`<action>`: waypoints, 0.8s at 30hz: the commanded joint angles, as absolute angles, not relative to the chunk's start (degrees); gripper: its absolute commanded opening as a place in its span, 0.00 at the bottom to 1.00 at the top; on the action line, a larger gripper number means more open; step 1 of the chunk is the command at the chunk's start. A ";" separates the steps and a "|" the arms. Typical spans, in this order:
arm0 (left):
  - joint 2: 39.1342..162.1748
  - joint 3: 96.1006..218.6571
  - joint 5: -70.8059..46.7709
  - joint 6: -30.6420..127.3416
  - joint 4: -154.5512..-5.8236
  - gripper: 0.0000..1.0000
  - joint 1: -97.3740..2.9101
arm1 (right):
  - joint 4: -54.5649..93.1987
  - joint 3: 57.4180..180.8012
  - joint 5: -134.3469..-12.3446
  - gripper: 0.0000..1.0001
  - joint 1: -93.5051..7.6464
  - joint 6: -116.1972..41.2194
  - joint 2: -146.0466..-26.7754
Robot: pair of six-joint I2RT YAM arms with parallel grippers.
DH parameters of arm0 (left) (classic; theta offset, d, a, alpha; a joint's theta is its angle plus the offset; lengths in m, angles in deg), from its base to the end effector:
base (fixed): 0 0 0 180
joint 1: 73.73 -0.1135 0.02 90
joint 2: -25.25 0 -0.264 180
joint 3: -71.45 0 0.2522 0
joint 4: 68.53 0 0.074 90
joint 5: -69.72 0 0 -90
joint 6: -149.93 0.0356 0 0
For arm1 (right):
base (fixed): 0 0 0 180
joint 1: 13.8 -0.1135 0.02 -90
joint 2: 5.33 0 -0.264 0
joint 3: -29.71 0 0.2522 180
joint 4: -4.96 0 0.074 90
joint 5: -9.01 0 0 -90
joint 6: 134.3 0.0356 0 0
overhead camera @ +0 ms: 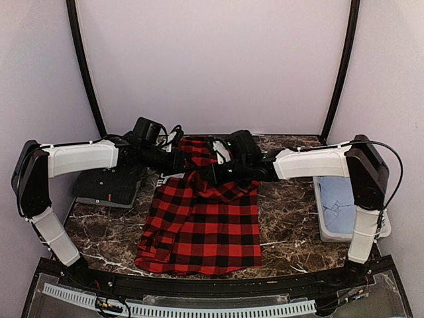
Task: Fold and stack the long sleeve shirts
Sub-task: Pick up the 1/3-folded shirt from the center of the board.
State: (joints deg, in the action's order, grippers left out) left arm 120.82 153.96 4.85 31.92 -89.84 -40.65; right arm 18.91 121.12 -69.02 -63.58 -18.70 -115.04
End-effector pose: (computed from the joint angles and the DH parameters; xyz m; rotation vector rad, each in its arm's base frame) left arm 0.3093 -0.2195 0.2593 0.3716 2.2837 -1.0572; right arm 0.2788 0.3411 0.2248 -0.6076 2.2060 0.9597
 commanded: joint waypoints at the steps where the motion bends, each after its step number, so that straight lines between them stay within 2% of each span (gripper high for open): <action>1: 122.55 155.73 6.15 39.85 -92.70 0.50 -40.33 | 18.02 120.91 -69.27 0.00 -64.16 -21.58 -113.98; 9: 124.52 156.37 10.02 44.44 -91.06 0.54 -40.36 | 18.55 120.31 -69.51 0.00 -64.17 -24.67 -113.60; 13: 125.65 157.03 8.24 44.95 -91.57 0.54 -40.35 | 18.54 120.07 -68.98 0.00 -64.21 -25.55 -113.36; 20: 127.01 157.58 7.70 44.91 -91.45 0.42 -40.33 | 18.55 120.34 -69.35 0.00 -64.27 -26.23 -113.52; 24: 127.37 157.95 7.82 44.69 -91.44 0.30 -40.33 | 18.55 120.47 -69.62 0.00 -64.25 -26.12 -113.57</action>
